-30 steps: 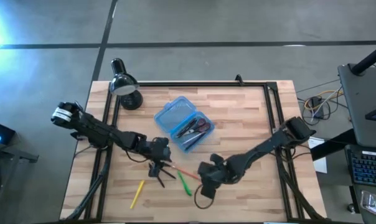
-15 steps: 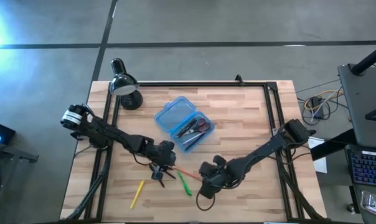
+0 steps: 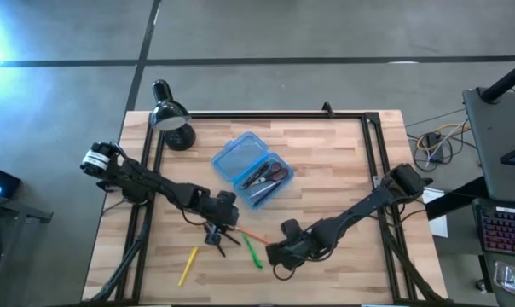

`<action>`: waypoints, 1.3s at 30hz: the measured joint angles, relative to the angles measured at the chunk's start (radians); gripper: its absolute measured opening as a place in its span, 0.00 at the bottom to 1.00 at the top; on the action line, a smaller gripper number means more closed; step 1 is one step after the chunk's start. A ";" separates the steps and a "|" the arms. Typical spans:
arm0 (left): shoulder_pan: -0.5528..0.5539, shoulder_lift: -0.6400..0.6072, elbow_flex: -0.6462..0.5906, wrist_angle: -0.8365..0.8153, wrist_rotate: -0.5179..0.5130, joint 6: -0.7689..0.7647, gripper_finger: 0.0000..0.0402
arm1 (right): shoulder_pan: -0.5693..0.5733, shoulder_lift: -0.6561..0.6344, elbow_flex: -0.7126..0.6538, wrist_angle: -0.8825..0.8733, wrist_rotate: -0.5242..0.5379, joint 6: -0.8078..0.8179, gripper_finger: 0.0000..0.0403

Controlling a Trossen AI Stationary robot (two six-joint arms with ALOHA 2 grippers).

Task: Pick & place school supplies into a supply box
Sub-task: Put the pencil into the supply box

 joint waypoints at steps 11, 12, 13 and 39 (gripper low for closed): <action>0.000 -0.003 -0.029 0.006 0.003 0.046 0.21 | 0.013 -0.001 -0.099 0.084 0.064 0.407 0.02; 0.000 -0.003 -0.029 0.008 0.003 0.046 0.21 | 0.013 -0.001 -0.108 0.103 0.068 0.407 0.02; 0.000 -0.003 -0.029 0.010 0.003 0.046 0.21 | 0.012 -0.001 -0.114 0.120 0.073 0.407 0.02; 0.024 -0.003 -0.029 0.040 0.003 0.044 0.21 | 0.008 0.029 -0.132 0.188 0.076 0.406 0.02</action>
